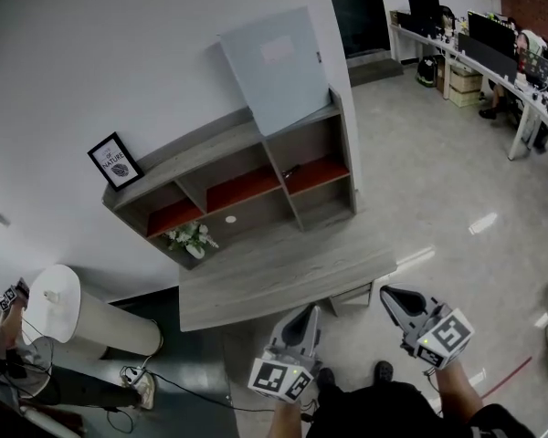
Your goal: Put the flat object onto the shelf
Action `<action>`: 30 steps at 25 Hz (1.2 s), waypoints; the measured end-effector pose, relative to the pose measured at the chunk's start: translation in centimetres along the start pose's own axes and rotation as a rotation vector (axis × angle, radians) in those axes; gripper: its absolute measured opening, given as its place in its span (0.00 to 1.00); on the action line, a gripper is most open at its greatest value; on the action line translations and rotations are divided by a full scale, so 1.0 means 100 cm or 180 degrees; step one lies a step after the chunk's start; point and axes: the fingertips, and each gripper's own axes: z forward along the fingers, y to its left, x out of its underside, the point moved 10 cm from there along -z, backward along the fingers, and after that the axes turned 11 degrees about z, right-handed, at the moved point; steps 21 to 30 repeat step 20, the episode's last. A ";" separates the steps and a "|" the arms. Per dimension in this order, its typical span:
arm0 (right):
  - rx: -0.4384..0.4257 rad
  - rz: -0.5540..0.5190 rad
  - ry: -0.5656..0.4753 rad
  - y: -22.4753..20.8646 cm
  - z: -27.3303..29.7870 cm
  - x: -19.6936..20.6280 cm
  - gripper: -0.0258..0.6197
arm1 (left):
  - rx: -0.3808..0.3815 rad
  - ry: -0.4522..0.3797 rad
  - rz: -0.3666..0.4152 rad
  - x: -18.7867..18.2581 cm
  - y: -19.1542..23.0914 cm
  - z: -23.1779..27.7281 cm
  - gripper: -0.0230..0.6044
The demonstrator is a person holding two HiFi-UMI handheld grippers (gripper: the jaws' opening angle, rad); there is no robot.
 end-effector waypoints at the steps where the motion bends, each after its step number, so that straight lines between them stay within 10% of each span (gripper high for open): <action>1: -0.0023 -0.0018 0.0012 -0.001 0.000 0.000 0.06 | -0.0013 -0.0007 0.0014 -0.001 -0.002 0.001 0.06; 30: -0.0252 -0.0118 -0.0110 -0.021 -0.017 -0.014 0.06 | -0.0225 0.0020 0.0210 -0.002 -0.026 0.016 0.06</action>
